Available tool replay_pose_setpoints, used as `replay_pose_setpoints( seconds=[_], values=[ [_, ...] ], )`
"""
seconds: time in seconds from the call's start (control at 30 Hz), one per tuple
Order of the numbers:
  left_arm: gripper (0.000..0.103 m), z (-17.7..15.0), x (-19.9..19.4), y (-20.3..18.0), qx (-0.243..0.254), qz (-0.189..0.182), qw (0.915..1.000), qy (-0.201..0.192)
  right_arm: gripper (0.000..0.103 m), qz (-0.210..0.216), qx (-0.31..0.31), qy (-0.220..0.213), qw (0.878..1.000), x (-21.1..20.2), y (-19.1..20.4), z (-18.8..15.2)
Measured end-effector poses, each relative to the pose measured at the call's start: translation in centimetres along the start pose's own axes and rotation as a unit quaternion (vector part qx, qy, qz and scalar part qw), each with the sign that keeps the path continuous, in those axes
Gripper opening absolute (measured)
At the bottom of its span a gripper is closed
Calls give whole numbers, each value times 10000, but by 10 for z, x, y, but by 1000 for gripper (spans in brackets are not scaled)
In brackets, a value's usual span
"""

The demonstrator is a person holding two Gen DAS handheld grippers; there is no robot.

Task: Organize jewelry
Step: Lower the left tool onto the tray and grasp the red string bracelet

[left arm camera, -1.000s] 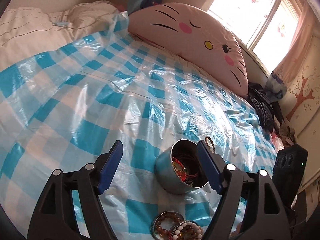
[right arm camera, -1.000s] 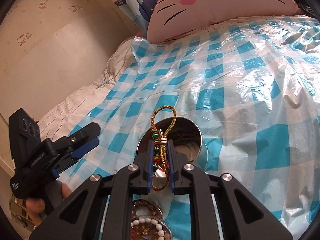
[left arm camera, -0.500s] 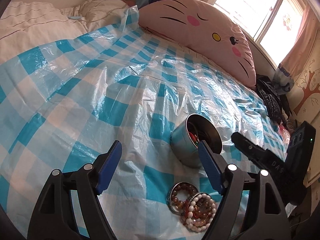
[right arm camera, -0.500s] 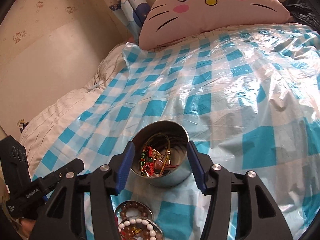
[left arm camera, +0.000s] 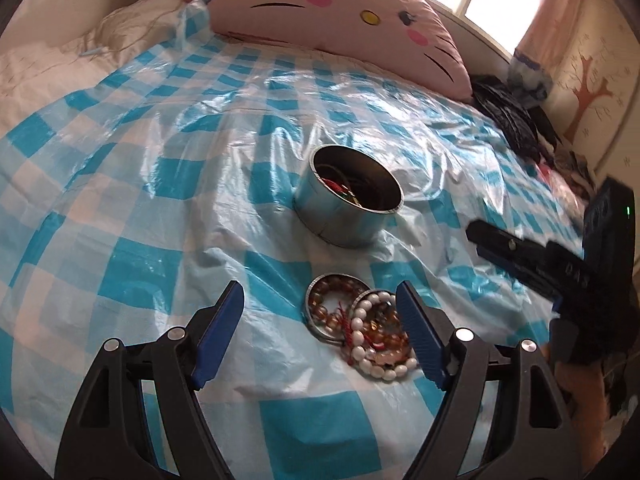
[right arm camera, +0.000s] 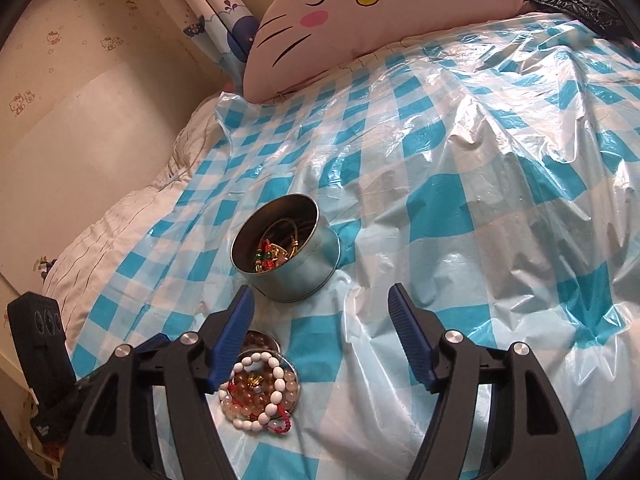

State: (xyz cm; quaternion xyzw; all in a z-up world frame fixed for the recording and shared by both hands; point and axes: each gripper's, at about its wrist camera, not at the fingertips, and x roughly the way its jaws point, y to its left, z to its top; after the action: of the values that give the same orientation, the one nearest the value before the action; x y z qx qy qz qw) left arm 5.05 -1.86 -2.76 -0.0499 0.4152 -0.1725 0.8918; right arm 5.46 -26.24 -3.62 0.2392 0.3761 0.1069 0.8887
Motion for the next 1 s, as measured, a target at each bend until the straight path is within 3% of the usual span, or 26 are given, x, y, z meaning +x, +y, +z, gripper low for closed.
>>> replay_pose_setpoints(
  seconds=[0.1, 0.23, 0.4, 0.5, 0.77, 0.9, 1.0],
  values=[
    [75, -5, 6, -22, 544, 72, 9985, 78, 68, 21, 81, 15, 10000, 0, -4, 1],
    [73, -5, 12, -24, 551, -109, 9981, 255, 68, 61, 65, 29, 10000, 0, -4, 1],
    [49, -4, 22, -12, 169, -484, 9972, 542, 69, 80, 61, 46, 9999, 1, -2, 1],
    [38, -5, 26, -10, 112, -524, 9965, 639, 69, 95, 83, 36, 9999, 1, -2, 1],
    [34, -5, 34, -10, 69, -379, 9965, 736, 71, 118, 90, 28, 9999, 1, -2, 2],
    [8, -3, 35, -6, 2, -515, 9955, 800, 71, 127, 95, 43, 9999, 1, -2, 2],
    [2, -2, 31, -7, 62, -637, 9950, 762, 72, 132, 105, 40, 9999, 1, -2, 2]
  ],
)
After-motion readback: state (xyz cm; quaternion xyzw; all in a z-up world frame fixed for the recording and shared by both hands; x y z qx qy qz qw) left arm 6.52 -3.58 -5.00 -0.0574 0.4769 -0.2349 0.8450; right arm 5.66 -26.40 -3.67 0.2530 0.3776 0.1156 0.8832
